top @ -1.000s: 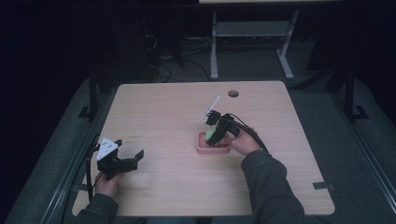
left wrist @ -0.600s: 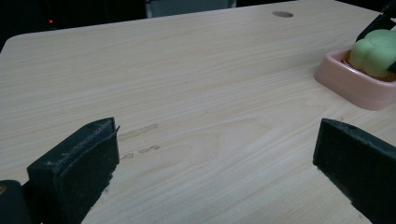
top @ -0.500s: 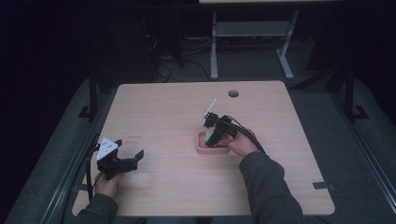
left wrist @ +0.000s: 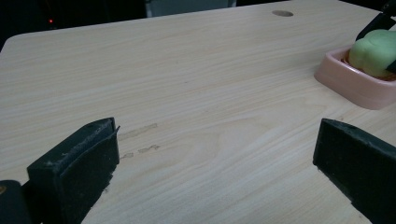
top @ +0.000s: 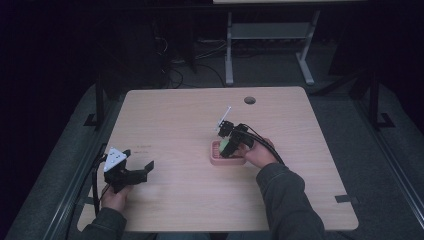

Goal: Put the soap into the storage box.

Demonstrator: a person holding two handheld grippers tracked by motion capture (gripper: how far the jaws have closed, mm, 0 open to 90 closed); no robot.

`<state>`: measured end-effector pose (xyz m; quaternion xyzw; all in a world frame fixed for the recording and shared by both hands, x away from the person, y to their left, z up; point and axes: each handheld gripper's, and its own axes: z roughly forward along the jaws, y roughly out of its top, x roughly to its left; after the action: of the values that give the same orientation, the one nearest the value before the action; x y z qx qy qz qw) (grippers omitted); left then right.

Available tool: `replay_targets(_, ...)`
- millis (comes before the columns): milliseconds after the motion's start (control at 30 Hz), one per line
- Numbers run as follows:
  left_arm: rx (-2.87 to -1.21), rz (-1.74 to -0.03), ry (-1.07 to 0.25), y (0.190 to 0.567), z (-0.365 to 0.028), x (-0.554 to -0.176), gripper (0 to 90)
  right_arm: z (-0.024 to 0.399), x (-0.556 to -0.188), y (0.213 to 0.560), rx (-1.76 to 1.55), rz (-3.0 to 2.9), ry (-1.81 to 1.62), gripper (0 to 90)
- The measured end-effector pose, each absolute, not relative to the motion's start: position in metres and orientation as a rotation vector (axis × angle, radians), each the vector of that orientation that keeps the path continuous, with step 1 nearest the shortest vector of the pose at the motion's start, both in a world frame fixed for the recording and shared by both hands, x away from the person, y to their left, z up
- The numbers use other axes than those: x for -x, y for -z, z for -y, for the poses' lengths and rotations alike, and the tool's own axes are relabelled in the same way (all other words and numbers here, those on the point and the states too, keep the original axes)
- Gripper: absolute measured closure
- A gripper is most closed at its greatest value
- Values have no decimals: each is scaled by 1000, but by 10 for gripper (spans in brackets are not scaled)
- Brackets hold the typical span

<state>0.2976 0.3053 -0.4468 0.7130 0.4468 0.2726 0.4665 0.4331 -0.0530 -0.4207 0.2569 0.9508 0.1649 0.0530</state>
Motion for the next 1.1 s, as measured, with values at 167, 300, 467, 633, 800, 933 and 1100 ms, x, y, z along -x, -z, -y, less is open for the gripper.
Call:
replay_targets(167,-1750,-1096,-669,447,-305,-298,0,54,-433,421,-783,-2890,-490,255)
replay_targets(300,-1747,-1097,-669,447,-305,-298,0,55,-433,420,-783,-2889,-499,255)
replay_targets(467,-1748,-1100,-670,447,-305,-298,0,55,-433,420,-782,-2893,-504,254)
replay_targets(633,-1754,-1096,-671,447,-305,-298,0,56,-433,419,-788,-2895,-514,253)
replay_targets(800,-1756,-1098,-672,447,-305,-298,0,57,-433,418,-793,-2892,-534,253)
replay_targets(933,-1761,-1096,-675,447,-305,-299,0,57,-433,418,-789,-2893,-529,250)
replay_targets(1100,-1759,-1094,-674,447,-304,-299,0,58,-433,418,-794,-2893,-535,240)
